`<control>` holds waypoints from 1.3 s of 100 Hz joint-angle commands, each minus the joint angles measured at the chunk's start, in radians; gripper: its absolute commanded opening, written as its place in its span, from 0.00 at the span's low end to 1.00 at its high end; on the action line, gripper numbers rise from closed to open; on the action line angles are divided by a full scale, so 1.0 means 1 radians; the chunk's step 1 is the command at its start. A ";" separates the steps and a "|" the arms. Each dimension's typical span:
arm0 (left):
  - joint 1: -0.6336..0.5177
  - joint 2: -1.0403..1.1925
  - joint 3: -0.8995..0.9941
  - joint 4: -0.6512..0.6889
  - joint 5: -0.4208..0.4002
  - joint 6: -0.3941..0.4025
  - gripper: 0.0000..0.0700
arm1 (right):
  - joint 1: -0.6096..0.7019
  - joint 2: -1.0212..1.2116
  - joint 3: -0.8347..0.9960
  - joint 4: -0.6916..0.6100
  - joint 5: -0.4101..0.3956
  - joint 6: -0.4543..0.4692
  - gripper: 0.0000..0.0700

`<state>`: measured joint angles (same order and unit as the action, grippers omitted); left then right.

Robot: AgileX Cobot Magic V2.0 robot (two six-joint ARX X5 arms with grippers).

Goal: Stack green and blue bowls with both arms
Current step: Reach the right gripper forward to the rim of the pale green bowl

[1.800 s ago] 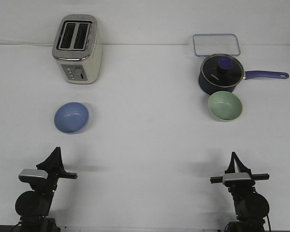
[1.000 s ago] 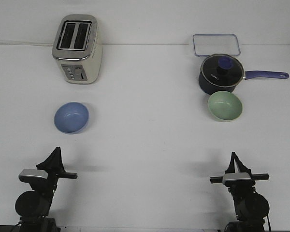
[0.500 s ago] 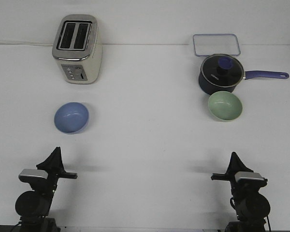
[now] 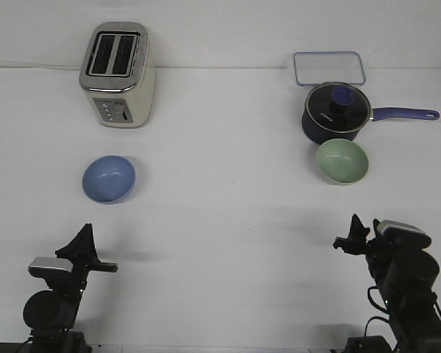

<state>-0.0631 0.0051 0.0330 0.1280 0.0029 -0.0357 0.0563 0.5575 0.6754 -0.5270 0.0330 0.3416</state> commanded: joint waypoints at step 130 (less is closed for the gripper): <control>-0.001 -0.001 -0.019 0.015 0.001 0.009 0.02 | -0.254 1.344 0.745 -0.042 -0.141 -0.138 0.10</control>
<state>-0.0631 0.0051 0.0330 0.1280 0.0029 -0.0357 -0.1970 1.8732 1.3952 -0.5774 -0.1062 0.2150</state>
